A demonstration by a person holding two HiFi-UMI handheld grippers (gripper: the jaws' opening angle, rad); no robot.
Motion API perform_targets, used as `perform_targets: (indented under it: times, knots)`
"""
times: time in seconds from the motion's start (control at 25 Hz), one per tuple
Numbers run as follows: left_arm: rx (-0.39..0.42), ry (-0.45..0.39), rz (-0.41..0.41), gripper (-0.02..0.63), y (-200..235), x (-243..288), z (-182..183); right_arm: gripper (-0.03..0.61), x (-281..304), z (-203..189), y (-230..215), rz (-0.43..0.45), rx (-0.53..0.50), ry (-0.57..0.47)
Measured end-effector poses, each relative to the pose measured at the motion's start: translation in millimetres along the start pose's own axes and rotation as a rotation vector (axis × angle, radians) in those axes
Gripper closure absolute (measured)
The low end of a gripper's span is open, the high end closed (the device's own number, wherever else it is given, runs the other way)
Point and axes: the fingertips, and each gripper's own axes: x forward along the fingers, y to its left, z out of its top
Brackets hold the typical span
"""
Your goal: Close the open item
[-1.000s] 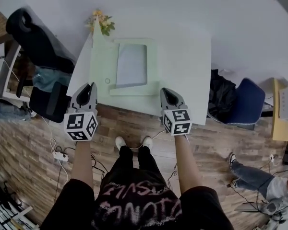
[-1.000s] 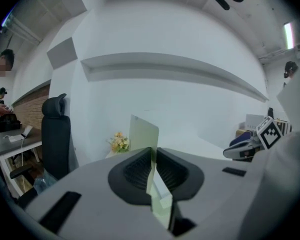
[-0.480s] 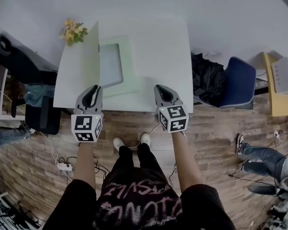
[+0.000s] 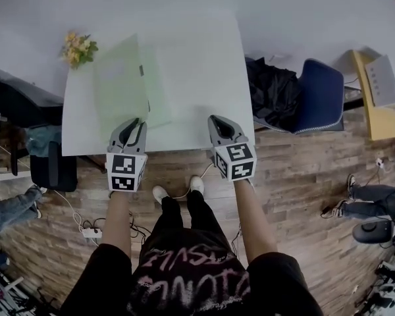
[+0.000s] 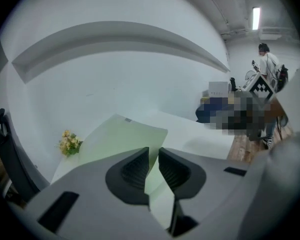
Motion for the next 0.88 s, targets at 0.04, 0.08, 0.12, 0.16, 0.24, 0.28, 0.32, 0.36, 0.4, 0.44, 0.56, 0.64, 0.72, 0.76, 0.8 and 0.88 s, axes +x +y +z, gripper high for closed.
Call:
perform_targets:
  times: [0.04,0.08,0.12,0.16,0.24,0.28,0.32,0.36,0.4,0.44,0.56,0.64,0.72,0.76,0.8,0.88]
  knots:
    - [0.009,0.011,-0.009,0.554,-2.8,3.9,-2.1,0.566,-0.2,-1.5,-1.9,-0.001,0.002,0.001]
    - [0.016,0.021,-0.02,0.552,-5.7,8.0,-4.2,0.566,-0.4,-3.0,-3.7,-0.003,0.003,0.003]
    - [0.02,0.031,-0.032,0.552,-8.6,12.2,-6.3,0.566,-0.4,-4.5,-5.6,-0.005,0.005,0.005]
    - [0.023,0.043,-0.044,0.551,-11.3,16.5,-8.5,0.566,-0.3,-5.9,-7.5,-0.008,0.009,0.007]
    - [0.036,0.068,-0.068,0.551,-16.2,25.2,-13.3,0.566,1.1,-8.3,-10.5,-0.012,0.015,0.013]
    - [0.044,0.08,-0.079,0.551,-18.5,29.2,-15.7,0.566,2.3,-9.3,-11.5,-0.012,0.017,0.015]
    - [0.052,0.091,-0.09,0.549,-20.5,32.7,-17.9,0.566,3.6,-10.4,-12.2,-0.013,0.018,0.018]
    - [0.057,0.101,-0.1,0.549,-22.4,35.6,-20.1,0.566,4.8,-11.4,-12.9,-0.014,0.019,0.02]
    - [0.059,0.11,-0.11,0.549,-24.1,37.9,-22.3,0.566,6.0,-12.6,-13.6,-0.016,0.021,0.022]
    - [0.057,0.118,-0.121,0.549,-25.6,39.7,-24.6,0.566,7.3,-13.7,-14.1,-0.018,0.023,0.024]
    - [0.066,0.154,-0.157,0.548,-30.1,44.0,-33.1,0.566,11.5,-16.4,-14.7,-0.02,0.027,0.03]
    - [0.086,0.181,-0.182,0.548,-33.9,46.7,-38.6,0.566,13.6,-17.1,-14.3,-0.019,0.029,0.035]
    - [0.084,0.204,-0.206,0.546,-36.2,48.8,-42.2,0.566,15.1,-16.9,-14.0,-0.019,0.027,0.039]
    - [0.084,0.214,-0.214,0.544,-36.6,49.4,-43.2,0.566,15.9,-16.6,-13.8,-0.02,0.026,0.04]
    - [0.092,0.219,-0.22,0.54,-36.7,50.1,-43.7,0.566,16.9,-16.3,-13.7,-0.021,0.024,0.041]
    - [0.109,0.221,-0.229,0.534,-37.2,52.4,-44.0,0.566,18.8,-16.0,-13.5,-0.023,0.016,0.045]
